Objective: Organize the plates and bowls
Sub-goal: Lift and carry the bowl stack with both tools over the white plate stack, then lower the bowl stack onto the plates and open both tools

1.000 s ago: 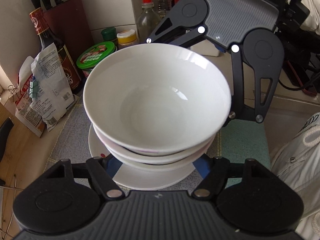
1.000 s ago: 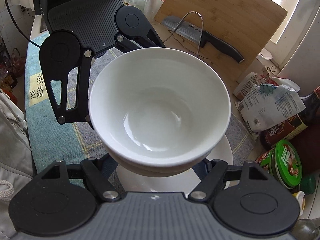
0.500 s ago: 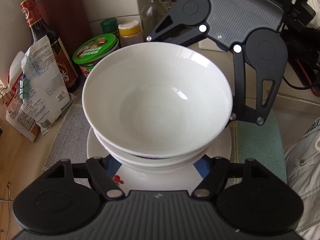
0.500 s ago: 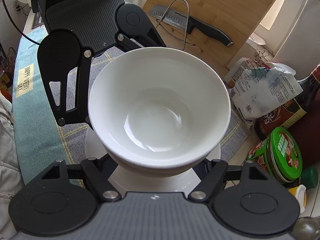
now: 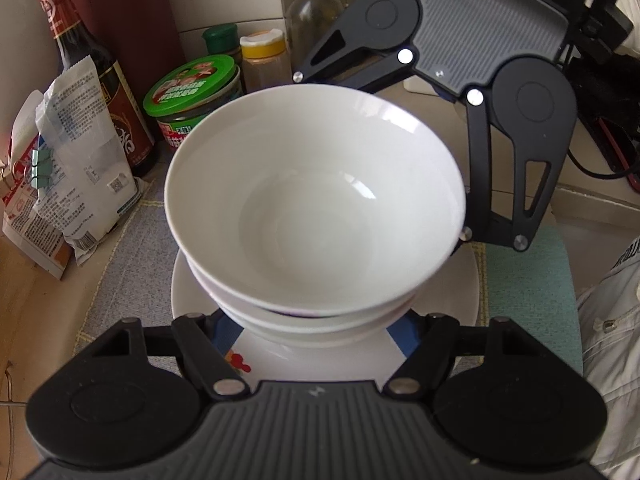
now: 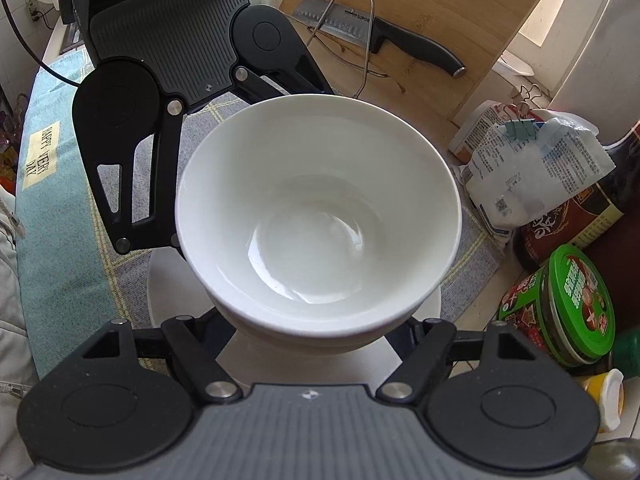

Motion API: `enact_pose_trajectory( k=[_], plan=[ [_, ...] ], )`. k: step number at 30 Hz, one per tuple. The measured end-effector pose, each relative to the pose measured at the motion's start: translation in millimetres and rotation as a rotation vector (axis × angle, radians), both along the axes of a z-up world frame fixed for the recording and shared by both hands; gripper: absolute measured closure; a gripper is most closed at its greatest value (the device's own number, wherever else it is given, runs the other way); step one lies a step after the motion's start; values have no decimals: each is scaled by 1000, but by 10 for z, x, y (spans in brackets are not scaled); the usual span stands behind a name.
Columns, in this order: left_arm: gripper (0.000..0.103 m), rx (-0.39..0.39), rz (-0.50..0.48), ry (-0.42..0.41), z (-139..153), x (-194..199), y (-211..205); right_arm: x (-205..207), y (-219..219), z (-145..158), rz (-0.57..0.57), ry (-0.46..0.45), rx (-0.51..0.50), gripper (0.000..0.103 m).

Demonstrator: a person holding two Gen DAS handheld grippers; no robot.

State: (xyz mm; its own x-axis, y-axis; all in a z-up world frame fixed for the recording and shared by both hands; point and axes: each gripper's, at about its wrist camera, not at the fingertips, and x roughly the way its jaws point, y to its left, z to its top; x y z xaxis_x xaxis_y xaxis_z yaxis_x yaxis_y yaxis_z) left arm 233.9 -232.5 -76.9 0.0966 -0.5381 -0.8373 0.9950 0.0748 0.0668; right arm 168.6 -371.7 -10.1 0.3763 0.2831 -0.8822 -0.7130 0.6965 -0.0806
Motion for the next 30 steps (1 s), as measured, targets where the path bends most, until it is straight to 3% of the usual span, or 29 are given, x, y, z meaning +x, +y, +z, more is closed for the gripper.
enact_pose_trajectory(
  k=[25, 27, 28, 29, 30],
  plan=[
    [28, 0, 5, 28, -18, 41, -52, 49, -12, -84, -19, 31, 9, 21],
    [20, -10, 11, 45, -21, 53, -39, 53, -21, -90, -27, 29, 13, 15],
    [14, -22, 8, 37, -8, 39, -24, 50, -28, -79, -27, 23, 24, 3],
    [5, -34, 5, 18, 8, 18, -6, 34, -33, -46, -27, 0, 44, 0],
    [4, -43, 3, 2, 23, -1, 11, 25, -31, -24, -26, -7, 52, 0]
  ],
)
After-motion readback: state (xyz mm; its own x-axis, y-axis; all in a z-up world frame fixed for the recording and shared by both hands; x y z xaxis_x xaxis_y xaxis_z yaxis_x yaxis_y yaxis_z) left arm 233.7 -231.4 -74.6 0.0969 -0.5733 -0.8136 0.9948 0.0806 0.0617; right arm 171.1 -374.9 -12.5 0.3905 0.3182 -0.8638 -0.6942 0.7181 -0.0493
